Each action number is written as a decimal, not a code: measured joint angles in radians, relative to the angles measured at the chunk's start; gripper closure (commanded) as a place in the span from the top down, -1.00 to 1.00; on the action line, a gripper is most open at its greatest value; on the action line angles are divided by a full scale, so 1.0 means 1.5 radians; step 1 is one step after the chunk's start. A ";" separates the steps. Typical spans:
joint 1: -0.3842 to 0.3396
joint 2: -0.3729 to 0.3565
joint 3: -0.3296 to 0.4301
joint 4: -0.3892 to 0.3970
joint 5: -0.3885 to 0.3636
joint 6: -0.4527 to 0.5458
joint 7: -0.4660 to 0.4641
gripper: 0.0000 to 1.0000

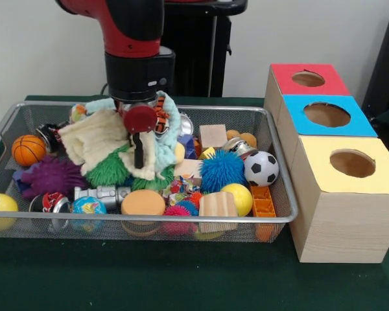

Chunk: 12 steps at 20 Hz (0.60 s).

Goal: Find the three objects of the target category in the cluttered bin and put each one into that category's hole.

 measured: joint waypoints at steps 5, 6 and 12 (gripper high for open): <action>0.018 -0.011 0.000 0.021 0.043 -0.001 0.000 1.00; 0.023 -0.015 0.000 0.028 0.052 -0.001 0.000 1.00; 0.046 -0.034 0.004 0.062 0.091 -0.001 0.000 1.00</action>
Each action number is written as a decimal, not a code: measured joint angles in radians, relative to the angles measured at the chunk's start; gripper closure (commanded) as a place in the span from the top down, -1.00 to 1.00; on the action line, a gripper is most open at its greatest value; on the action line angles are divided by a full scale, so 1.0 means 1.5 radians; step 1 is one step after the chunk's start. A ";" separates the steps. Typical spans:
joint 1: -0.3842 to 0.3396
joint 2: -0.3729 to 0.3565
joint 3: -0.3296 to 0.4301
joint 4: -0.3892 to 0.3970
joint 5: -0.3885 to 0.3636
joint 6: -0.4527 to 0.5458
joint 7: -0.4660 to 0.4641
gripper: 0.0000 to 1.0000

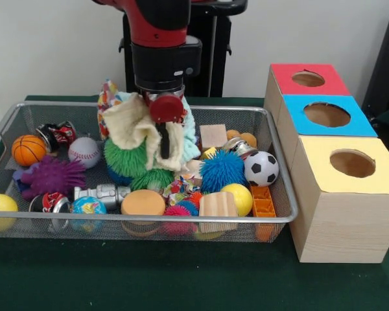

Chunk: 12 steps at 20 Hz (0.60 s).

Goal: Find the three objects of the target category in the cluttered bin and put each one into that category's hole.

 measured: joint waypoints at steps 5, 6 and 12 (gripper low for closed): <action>0.001 -0.014 0.010 0.028 0.020 0.000 0.000 1.00; 0.001 -0.016 0.011 0.032 0.021 0.000 0.000 1.00; 0.005 -0.032 0.003 0.047 0.022 0.000 0.000 1.00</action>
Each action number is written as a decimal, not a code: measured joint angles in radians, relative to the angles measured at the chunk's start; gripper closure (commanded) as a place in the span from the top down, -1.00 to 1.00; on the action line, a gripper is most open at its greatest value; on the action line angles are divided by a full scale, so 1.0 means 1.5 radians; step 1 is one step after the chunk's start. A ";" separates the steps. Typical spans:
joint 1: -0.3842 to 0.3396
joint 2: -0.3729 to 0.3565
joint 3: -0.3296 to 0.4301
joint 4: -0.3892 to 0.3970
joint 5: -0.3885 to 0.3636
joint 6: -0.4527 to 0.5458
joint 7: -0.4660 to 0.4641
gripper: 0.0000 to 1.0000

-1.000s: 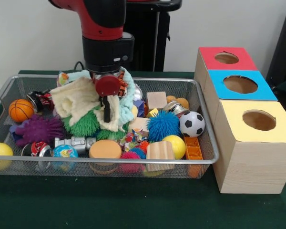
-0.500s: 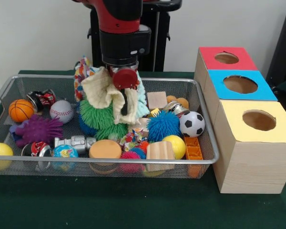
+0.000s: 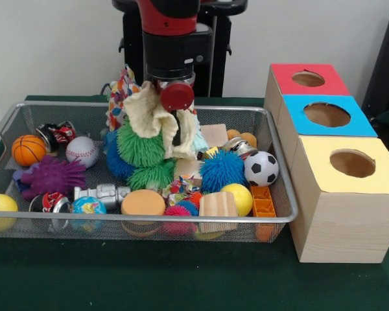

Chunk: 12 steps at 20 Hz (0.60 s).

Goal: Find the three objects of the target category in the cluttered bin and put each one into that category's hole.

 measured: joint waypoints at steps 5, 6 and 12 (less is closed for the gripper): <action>-0.001 -0.018 -0.027 -0.003 -0.025 0.004 0.000 1.00; -0.011 -0.024 -0.032 -0.007 -0.042 0.006 0.000 1.00; -0.047 -0.038 -0.034 -0.021 -0.083 0.007 0.000 1.00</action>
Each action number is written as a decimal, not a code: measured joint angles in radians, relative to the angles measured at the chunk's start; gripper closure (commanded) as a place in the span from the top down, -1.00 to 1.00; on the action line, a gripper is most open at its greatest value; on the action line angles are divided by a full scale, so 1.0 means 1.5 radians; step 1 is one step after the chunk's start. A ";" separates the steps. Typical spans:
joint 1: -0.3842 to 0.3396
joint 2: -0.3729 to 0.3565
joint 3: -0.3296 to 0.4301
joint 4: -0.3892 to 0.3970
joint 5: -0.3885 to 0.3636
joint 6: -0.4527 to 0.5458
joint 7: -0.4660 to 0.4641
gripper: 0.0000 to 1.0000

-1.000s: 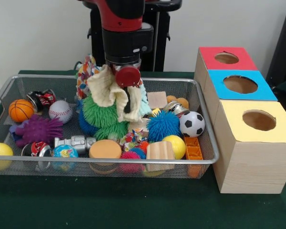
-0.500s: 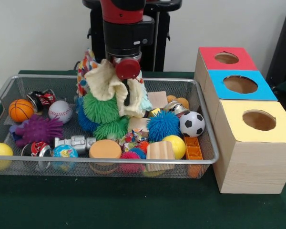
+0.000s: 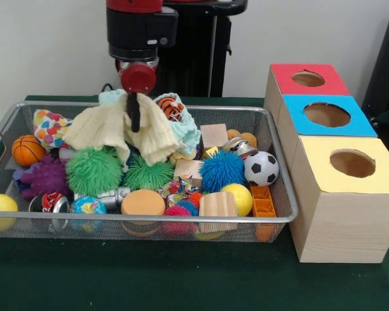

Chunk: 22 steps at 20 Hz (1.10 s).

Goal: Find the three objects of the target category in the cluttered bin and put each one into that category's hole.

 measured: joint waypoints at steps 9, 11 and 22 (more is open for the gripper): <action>-0.024 -0.024 -0.009 -0.030 -0.042 0.018 0.000 1.00; -0.028 -0.028 -0.010 -0.040 -0.053 0.029 0.000 1.00; -0.122 -0.012 0.003 -0.146 -0.131 0.089 0.000 1.00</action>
